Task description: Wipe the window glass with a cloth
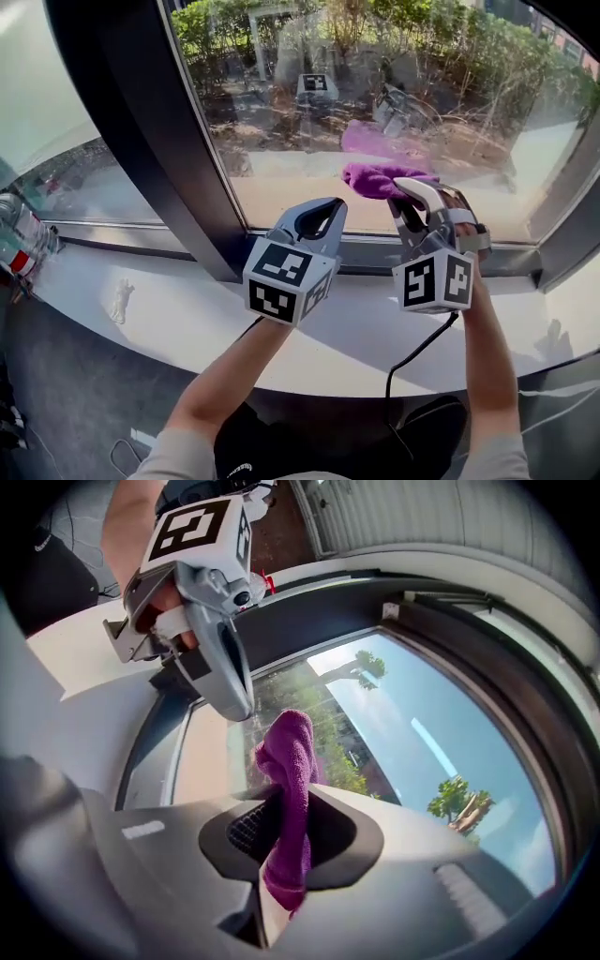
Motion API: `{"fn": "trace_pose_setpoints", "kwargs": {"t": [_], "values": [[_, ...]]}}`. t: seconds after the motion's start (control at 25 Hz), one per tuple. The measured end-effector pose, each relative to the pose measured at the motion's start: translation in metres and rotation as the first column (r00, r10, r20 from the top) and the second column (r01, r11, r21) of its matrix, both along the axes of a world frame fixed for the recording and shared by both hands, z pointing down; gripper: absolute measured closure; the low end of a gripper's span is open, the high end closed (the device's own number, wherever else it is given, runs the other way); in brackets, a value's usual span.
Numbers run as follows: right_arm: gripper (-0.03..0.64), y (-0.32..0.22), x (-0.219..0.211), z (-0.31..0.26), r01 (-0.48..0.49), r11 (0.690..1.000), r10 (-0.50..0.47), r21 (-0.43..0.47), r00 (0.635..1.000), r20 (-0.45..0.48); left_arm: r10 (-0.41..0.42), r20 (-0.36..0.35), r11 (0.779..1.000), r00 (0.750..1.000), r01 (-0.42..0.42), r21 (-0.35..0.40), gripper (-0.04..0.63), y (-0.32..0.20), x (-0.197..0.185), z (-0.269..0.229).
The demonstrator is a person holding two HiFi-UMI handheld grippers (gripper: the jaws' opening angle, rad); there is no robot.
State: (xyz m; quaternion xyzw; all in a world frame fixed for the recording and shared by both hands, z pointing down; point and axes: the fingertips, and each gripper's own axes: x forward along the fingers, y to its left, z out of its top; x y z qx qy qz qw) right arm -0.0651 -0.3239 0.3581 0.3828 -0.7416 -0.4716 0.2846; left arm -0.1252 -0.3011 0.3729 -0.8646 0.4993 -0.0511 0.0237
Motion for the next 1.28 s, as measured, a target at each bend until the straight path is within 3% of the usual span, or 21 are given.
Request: {"fn": "trace_pose_setpoints", "kwargs": {"t": [0.36, 0.72, 1.04, 1.28], "values": [[0.538, 0.006, 0.024, -0.152, -0.014, 0.965, 0.002, 0.261, 0.999, 0.045, 0.009, -0.01, 0.993, 1.0, -0.008, 0.12, 0.595, 0.014, 0.015, -0.088], [0.538, 0.001, 0.045, -0.271, -0.112, 0.865, 0.064, 0.489, 0.991, 0.115, 0.055, 0.047, 0.971, 0.997, -0.064, 0.231, 0.595, 0.018, 0.049, -0.156], [0.537, -0.01, 0.058, -0.3, -0.169, 0.834, 0.092, 0.525, 0.981, 0.171, 0.073, 0.051, 0.97, 0.996, -0.083, 0.229, 0.595, 0.021, 0.061, -0.157], [0.538, -0.019, 0.055, -0.266, -0.134, 0.89, 0.11, 0.435, 0.991, 0.079, 0.068, 0.081, 0.969, 0.994, -0.085, 0.232, 0.595, 0.02, 0.064, -0.15]]}}
